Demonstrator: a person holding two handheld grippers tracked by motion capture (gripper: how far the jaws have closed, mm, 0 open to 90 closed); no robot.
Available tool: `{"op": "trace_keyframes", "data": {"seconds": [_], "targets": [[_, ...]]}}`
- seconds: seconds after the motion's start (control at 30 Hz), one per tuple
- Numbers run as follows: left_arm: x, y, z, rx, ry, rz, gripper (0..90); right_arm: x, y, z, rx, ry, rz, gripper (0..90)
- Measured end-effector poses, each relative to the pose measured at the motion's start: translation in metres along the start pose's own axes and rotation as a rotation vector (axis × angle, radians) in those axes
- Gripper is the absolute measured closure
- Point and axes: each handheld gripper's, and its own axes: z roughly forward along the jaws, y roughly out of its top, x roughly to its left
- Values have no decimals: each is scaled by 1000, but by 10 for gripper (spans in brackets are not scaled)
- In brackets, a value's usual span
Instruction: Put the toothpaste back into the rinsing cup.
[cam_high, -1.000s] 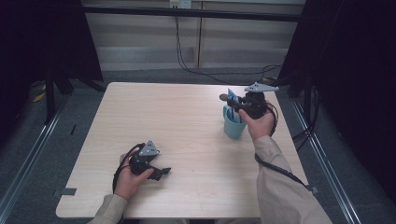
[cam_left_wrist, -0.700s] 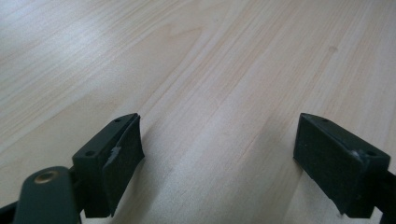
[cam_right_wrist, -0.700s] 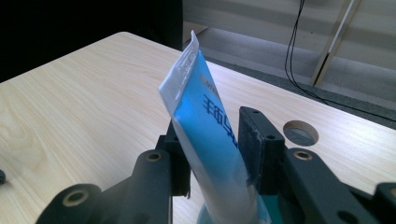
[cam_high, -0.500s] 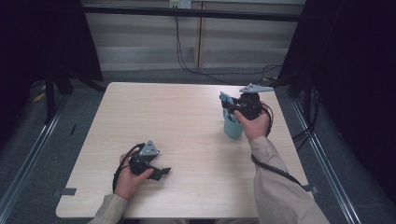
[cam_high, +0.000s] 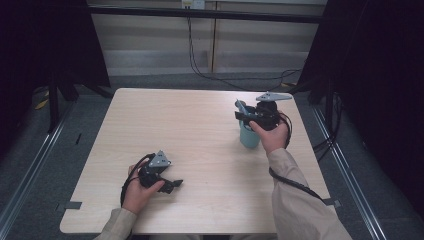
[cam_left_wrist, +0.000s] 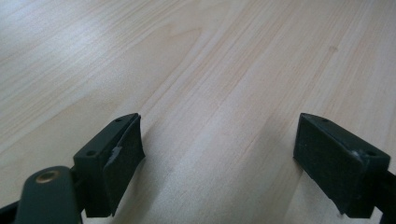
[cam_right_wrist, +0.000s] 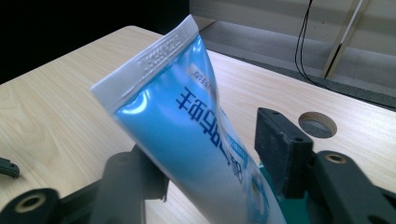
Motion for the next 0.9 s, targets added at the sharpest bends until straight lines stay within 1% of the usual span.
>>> {"op": "trace_keyframes", "data": {"seconds": [0.07, 0.1, 0.2, 0.27, 0.3, 0.33, 0.4, 0.43, 0.5, 0.53, 0.57, 0.6, 0.63, 0.77, 0.87, 0.9], "targets": [[0, 0, 0, 0, -1, -1, 152, 1, 1, 0, -1, 16, 4, 455], [0, 0, 0, 0, 0, 0, 152, 1, 2, 0, 3, 12, -3, 439], [0, 0, 0, 0, 0, 1, 153, 2, 4, 0, 6, 12, 2, 381], [0, 0, 0, 1, 1, 3, 152, 1, 4, -1, 5, 21, 13, 358], [0, 0, 0, 0, 0, 0, 153, 1, 3, -2, 4, 16, 12, 335], [0, 0, 0, 0, 0, 0, 152, 0, 3, -3, 3, 24, 13, 332], [0, 0, 0, 0, -1, -1, 152, 0, 1, -4, 5, 20, 15, 305], [0, 0, 0, 0, 0, 0, 153, -1, 1, -5, 5, 28, 18, 298], [0, 0, 0, 0, 0, 0, 153, -1, 0, -6, 12, 31, 15, 271], [0, 0, 0, 0, 0, 0, 153, -1, 0, -7, 19, 40, 19, 261], [0, 0, 0, 0, 0, 0, 152, -1, 0, -8, 22, 34, 19, 251], [0, 0, 0, 0, 0, 0, 153, -1, 0, -8, 22, 32, 18, 246], [0, 0, 0, 0, -1, 0, 153, -1, 0, -9, 20, 43, 26, 244], [0, 0, 0, -3, -3, 1, 155, 2, -1, -13, 10, 53, 29, 234], [0, 0, 0, -3, -5, 1, 155, 5, -2, -16, 16, 55, 17, 228], [0, 0, 0, -3, -3, 1, 155, 5, -2, -18, 14, 62, 17, 227]]}}
